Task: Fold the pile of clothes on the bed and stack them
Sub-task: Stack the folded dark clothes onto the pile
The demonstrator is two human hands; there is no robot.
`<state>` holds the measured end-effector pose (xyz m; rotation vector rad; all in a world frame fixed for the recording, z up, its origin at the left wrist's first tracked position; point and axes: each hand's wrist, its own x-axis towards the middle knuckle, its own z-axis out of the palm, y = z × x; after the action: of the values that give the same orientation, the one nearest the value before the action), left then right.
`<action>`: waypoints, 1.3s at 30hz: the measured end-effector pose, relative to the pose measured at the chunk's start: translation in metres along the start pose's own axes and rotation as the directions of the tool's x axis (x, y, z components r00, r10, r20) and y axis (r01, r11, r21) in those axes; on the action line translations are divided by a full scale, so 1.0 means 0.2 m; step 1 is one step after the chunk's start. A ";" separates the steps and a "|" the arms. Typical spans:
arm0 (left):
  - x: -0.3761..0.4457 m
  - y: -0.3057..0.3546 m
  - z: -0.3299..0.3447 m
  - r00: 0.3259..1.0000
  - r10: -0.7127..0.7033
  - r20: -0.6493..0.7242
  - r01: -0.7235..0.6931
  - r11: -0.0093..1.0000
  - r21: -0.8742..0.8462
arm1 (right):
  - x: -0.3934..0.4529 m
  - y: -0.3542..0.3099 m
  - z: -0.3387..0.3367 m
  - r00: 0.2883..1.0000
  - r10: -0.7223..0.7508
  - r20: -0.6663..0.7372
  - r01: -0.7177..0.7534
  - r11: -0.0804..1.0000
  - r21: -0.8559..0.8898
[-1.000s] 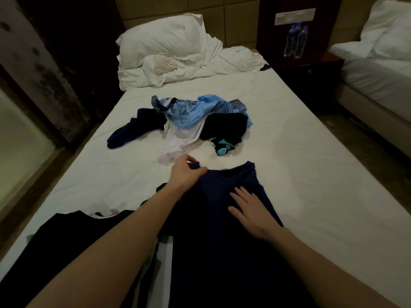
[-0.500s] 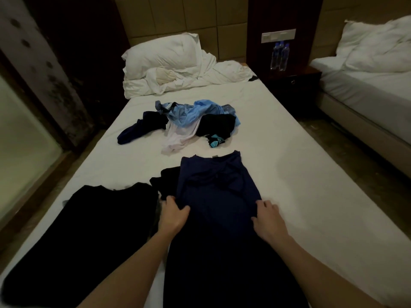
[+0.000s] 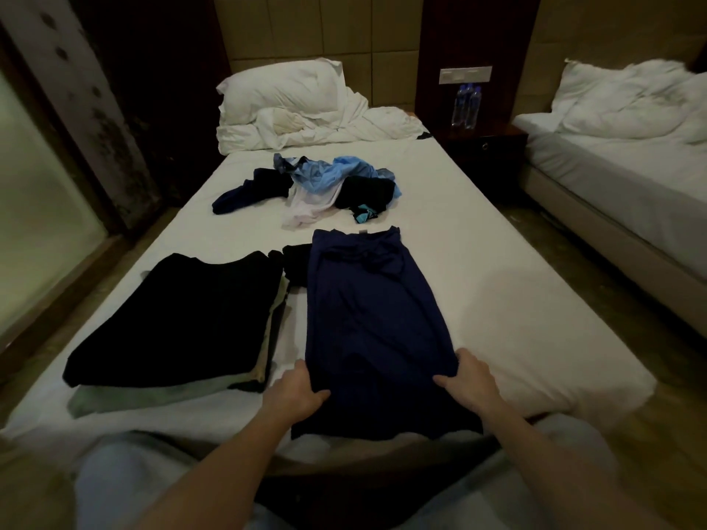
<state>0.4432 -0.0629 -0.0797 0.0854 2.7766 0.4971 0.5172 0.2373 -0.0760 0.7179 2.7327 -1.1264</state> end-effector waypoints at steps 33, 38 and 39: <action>0.01 0.04 0.00 0.935 0.337 -0.114 -0.345 0.781 -0.520 | -0.01 -0.16 0.09 0.918 -0.316 -0.239 0.360 0.918 0.167; 0.17 0.22 -0.28 0.961 0.160 -0.224 -0.276 0.538 -0.797 | 0.17 -0.48 -0.06 0.853 -0.185 -0.487 0.398 0.836 0.379; 0.22 0.24 -0.34 0.963 0.172 -0.206 -0.264 0.478 -0.837 | 0.23 -0.54 -0.11 0.847 -0.185 -0.498 0.409 0.826 0.388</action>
<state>0.3793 -0.0351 -0.0152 0.1855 2.2425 1.9437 0.4291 0.2022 -0.0030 0.6583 3.0372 -2.0010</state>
